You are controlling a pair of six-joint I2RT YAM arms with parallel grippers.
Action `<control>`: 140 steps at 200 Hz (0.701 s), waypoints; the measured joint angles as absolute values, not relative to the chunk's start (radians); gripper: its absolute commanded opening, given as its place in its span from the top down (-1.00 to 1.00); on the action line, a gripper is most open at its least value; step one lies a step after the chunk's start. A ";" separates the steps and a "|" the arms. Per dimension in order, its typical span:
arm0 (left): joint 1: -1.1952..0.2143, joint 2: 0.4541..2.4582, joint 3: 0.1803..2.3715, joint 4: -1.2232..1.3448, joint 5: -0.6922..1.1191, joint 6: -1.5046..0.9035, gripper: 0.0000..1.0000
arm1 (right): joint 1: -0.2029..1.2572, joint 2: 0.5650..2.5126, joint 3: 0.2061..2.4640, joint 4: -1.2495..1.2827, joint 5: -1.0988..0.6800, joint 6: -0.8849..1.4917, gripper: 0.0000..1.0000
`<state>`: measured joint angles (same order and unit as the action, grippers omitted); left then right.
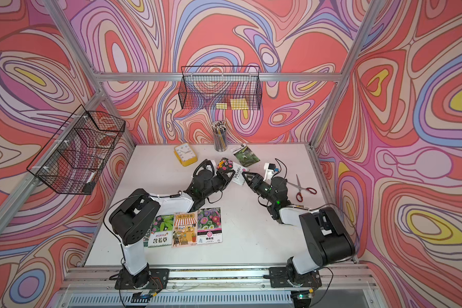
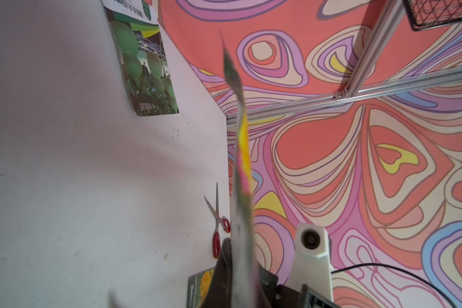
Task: Arrange the seed packets in a row
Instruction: Pick up the seed packet from the center of the board.
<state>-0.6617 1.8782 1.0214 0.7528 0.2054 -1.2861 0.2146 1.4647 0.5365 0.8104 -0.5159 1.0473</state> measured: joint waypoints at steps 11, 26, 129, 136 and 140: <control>-0.623 1.862 1.029 0.677 0.305 -1.229 1.00 | 0.176 1.401 0.545 0.706 -0.561 0.993 -0.15; -0.577 1.853 1.056 0.588 0.444 -1.155 1.00 | 0.144 1.333 0.584 0.542 -0.609 0.902 -0.18; -0.568 1.805 1.075 0.426 0.958 -0.987 1.00 | 0.145 1.372 0.648 0.234 -0.798 0.727 -0.24; -0.568 1.799 1.075 0.428 0.966 -0.987 1.00 | 0.145 1.382 0.642 0.261 -0.813 0.743 -0.17; -0.568 1.797 1.075 0.430 0.970 -0.987 1.00 | 0.145 1.385 0.638 0.282 -0.822 0.752 -0.12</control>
<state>-0.5678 1.7969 1.0752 0.4297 0.9695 -0.9871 0.1452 1.3853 0.6376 0.2817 -0.8219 0.7521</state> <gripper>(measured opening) 0.060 0.616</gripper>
